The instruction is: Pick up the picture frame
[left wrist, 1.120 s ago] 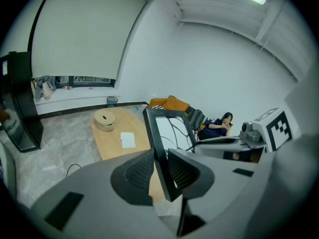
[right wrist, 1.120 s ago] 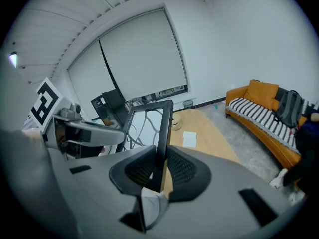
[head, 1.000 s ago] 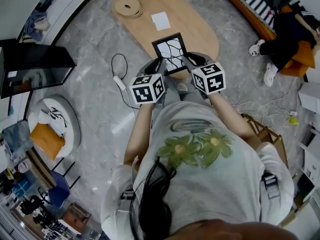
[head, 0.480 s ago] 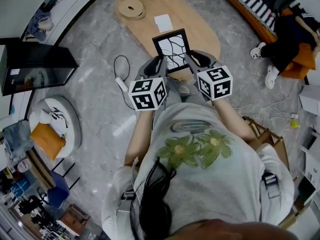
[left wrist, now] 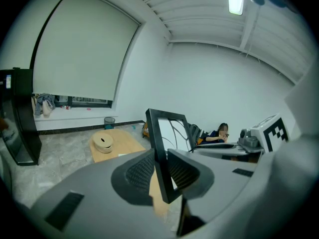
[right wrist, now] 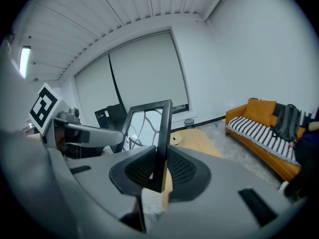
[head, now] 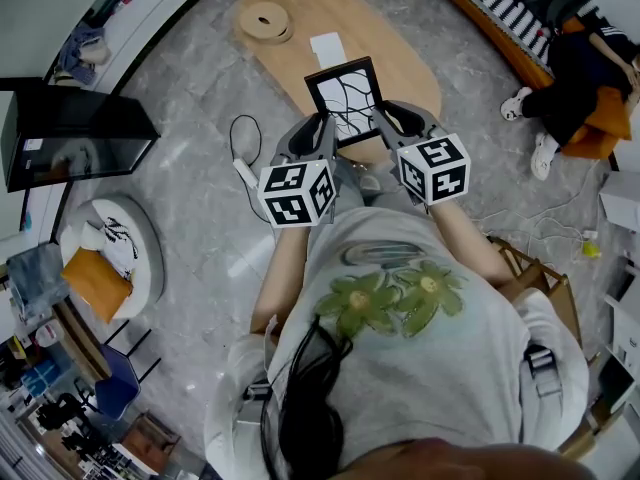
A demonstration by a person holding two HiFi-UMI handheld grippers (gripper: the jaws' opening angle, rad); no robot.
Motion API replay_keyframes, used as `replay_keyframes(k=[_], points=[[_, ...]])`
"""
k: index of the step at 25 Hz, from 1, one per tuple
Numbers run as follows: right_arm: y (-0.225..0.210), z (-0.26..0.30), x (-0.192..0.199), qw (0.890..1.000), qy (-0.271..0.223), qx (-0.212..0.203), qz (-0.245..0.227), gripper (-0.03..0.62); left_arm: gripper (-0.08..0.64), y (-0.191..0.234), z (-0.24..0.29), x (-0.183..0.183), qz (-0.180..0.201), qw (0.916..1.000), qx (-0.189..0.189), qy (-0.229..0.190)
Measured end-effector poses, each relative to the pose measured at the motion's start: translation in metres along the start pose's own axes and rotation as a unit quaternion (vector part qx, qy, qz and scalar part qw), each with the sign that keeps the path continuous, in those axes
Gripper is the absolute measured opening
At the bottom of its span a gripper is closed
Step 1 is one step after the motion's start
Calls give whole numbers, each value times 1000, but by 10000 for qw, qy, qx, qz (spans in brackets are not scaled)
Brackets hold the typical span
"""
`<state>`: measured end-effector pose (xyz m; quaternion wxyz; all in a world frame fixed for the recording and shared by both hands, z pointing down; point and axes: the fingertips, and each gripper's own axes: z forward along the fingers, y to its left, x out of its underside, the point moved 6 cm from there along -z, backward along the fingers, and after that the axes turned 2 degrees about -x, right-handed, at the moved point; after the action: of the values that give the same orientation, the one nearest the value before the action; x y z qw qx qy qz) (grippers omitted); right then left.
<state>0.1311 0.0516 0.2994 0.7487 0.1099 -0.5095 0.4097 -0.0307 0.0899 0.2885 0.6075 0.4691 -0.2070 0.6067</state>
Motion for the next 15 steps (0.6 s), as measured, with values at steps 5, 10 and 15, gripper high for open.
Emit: replay_keyframes(k=[5,10,15], points=[[0,-1,-2,10000,-33,26,-8,78,91,-1,-1,-2,43,10000,1,-21],[-1,-5,-3,10000,-68,62,5,78,91,-6,-1,-4,86,10000,-1,-22],[0,-9,-3,9999,-102,60,30,78,91,-8,-4,-6,120,9999,8,-21]])
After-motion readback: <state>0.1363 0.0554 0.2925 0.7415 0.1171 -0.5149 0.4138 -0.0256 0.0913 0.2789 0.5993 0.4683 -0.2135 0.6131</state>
